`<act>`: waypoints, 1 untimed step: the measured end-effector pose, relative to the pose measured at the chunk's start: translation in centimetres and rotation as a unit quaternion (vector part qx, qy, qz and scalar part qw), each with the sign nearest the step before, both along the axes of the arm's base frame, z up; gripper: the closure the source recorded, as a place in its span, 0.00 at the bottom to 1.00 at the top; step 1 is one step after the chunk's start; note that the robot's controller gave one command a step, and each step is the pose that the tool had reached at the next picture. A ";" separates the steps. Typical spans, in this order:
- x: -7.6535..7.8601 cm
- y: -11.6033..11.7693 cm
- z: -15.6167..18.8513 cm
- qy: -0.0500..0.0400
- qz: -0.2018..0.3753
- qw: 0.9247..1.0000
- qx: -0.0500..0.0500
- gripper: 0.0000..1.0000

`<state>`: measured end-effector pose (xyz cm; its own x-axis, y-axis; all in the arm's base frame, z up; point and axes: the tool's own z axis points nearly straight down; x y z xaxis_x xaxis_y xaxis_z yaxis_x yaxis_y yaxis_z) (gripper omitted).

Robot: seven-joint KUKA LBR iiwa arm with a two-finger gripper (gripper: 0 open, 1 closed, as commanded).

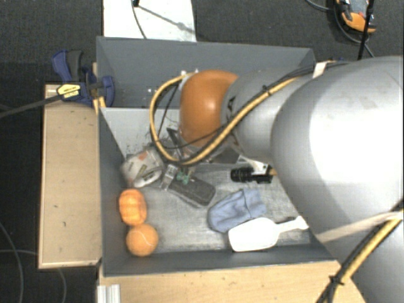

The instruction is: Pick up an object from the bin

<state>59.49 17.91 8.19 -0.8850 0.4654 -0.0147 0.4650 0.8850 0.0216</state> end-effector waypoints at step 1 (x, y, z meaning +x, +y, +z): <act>0.2 0.0 4.0 0.008 0.002 1.000 -0.005 1.00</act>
Offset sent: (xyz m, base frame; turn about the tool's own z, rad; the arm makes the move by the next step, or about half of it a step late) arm -0.0001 0.0000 0.0196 -0.0002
